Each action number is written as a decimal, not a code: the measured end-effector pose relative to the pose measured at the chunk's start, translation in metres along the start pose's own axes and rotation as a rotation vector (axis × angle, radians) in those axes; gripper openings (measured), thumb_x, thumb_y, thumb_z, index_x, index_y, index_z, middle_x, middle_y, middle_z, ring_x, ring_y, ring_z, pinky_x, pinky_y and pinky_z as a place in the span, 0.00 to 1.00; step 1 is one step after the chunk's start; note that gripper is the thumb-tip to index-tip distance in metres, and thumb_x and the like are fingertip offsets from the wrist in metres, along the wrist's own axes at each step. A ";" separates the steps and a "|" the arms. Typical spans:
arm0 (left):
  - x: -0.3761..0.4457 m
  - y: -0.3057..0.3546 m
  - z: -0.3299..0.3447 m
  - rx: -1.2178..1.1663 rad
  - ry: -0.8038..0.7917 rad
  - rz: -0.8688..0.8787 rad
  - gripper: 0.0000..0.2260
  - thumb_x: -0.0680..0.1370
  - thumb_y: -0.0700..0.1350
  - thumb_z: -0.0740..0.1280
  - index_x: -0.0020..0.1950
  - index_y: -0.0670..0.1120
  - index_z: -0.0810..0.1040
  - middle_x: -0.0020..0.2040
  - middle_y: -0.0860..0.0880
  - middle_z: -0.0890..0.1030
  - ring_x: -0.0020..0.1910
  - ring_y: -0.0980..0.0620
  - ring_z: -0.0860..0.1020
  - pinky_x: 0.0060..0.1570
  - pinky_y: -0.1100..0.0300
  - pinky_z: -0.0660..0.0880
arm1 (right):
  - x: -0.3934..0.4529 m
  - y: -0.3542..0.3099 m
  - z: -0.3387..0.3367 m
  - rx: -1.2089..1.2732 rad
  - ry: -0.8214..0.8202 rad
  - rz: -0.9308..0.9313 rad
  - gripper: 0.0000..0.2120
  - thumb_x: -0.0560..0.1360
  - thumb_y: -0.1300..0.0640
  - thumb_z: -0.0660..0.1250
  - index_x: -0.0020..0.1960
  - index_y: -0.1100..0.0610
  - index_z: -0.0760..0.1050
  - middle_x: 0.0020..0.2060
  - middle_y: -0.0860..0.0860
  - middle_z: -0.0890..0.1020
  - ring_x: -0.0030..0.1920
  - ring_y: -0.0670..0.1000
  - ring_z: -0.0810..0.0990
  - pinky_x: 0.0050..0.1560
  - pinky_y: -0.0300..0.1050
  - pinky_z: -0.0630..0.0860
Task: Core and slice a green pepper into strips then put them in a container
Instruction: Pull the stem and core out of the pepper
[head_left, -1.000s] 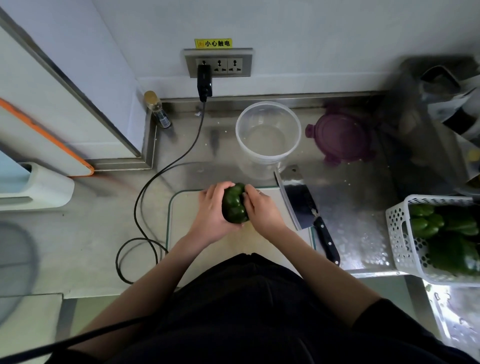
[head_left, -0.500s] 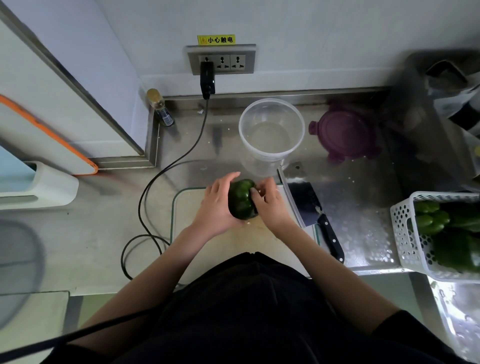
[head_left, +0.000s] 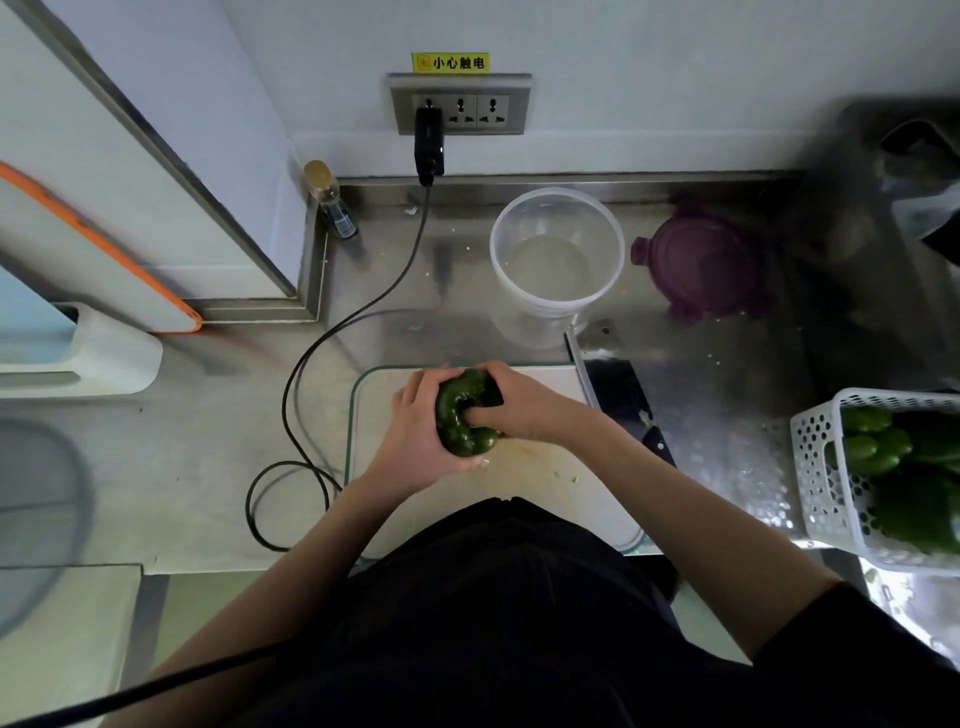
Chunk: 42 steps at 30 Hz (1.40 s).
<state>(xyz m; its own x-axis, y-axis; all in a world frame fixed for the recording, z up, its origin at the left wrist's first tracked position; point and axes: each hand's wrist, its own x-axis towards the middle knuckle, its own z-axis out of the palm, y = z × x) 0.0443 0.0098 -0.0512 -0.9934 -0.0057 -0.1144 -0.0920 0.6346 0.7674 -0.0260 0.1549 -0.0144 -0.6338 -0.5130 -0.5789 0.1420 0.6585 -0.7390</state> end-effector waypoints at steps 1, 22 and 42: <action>-0.001 -0.001 0.000 -0.007 0.008 -0.002 0.43 0.54 0.45 0.83 0.66 0.45 0.68 0.60 0.56 0.65 0.58 0.58 0.64 0.64 0.54 0.64 | 0.001 0.000 0.001 -0.017 0.012 -0.007 0.23 0.73 0.57 0.68 0.64 0.59 0.65 0.49 0.53 0.77 0.48 0.51 0.78 0.47 0.47 0.77; 0.005 0.004 -0.021 -0.484 -0.337 -0.276 0.25 0.67 0.51 0.74 0.58 0.67 0.68 0.68 0.61 0.53 0.70 0.54 0.59 0.64 0.53 0.69 | -0.006 -0.005 -0.002 0.242 -0.115 0.108 0.29 0.72 0.62 0.71 0.67 0.53 0.60 0.55 0.51 0.72 0.54 0.50 0.75 0.55 0.49 0.79; 0.004 -0.003 -0.036 -0.720 -0.330 -0.470 0.21 0.71 0.42 0.63 0.58 0.64 0.72 0.66 0.54 0.62 0.62 0.46 0.69 0.45 0.52 0.80 | 0.008 -0.010 0.027 -0.119 0.066 0.011 0.31 0.71 0.55 0.70 0.69 0.58 0.60 0.55 0.57 0.77 0.53 0.55 0.77 0.53 0.53 0.77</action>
<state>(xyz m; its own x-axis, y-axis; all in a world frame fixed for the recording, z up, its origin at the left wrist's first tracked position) 0.0384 -0.0201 -0.0307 -0.7834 0.1501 -0.6031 -0.6114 -0.0116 0.7913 -0.0117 0.1294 -0.0205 -0.6823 -0.4703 -0.5597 0.0607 0.7265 -0.6845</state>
